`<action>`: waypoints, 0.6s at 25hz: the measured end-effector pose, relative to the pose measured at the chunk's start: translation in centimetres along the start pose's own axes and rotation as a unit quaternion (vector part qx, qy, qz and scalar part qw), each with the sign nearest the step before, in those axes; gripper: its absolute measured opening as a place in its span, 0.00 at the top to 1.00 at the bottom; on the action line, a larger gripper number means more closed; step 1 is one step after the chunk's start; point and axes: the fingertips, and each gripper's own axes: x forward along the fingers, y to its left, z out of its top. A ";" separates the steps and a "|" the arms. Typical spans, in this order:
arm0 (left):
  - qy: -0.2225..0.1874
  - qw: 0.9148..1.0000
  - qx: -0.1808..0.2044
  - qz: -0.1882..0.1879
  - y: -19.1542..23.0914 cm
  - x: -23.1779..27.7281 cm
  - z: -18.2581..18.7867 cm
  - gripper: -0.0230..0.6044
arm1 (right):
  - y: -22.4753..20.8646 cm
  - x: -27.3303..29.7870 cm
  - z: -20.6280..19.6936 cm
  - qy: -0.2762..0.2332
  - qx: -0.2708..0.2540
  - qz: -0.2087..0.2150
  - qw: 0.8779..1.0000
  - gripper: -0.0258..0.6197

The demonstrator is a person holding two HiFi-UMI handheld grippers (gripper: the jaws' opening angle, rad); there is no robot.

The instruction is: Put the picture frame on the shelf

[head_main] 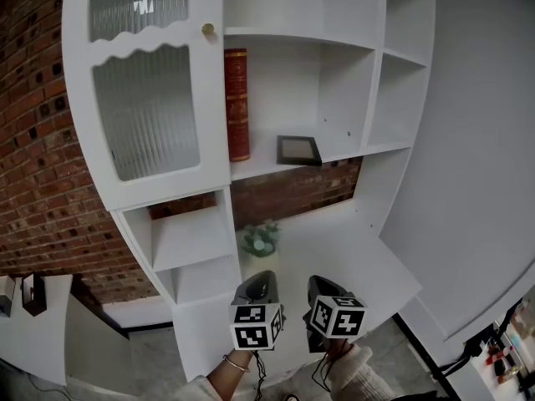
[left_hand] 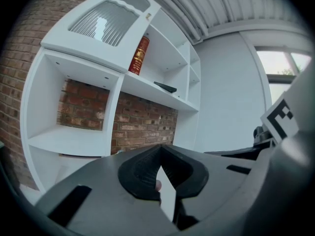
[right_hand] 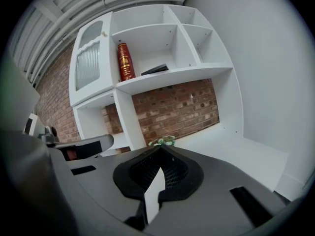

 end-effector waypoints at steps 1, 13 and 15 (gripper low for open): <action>0.001 1.000 0.002 0.000 -0.1 0.1 0.0 0.96 | -0.2 0.1 0.0 0.001 0.004 0.001 1.000 0.92; 0.003 1.000 0.013 -0.002 -1.3 1.3 0.1 0.96 | -1.7 0.5 0.8 0.002 -0.005 -0.006 1.000 0.92; 0.004 1.000 0.010 -0.004 -1.6 1.4 0.0 0.96 | -1.9 0.4 0.7 0.003 -0.006 -0.007 1.000 0.92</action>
